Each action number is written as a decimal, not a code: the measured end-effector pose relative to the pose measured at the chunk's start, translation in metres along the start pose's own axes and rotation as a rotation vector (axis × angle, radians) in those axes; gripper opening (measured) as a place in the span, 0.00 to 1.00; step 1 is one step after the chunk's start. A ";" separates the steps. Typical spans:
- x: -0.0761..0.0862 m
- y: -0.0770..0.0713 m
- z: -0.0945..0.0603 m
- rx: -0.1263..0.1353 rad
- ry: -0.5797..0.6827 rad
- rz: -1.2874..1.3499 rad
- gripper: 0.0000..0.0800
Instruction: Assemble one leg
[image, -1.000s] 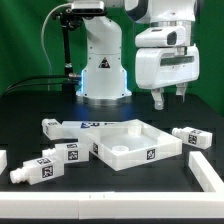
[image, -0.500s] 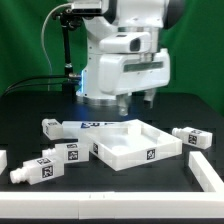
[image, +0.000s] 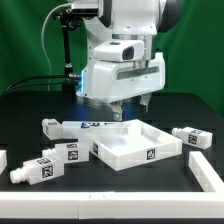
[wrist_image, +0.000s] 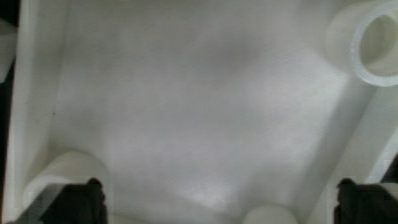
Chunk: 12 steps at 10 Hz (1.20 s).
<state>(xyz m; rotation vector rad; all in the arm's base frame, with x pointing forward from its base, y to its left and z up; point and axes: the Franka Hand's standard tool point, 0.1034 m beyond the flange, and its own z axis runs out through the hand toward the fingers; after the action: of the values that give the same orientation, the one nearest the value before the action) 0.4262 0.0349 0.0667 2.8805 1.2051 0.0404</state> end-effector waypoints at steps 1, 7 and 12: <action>-0.007 0.008 0.005 0.010 -0.013 0.031 0.81; -0.015 0.047 0.030 0.014 -0.025 0.012 0.81; -0.020 0.050 0.038 0.018 -0.025 -0.004 0.81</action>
Offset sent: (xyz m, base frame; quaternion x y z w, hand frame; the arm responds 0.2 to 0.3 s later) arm 0.0251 -0.0346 -0.0107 0.0167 -0.0104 -0.0313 0.9993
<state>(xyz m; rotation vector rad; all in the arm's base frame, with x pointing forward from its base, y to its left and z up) 0.4488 -0.0149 0.0293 2.8848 1.2133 -0.0058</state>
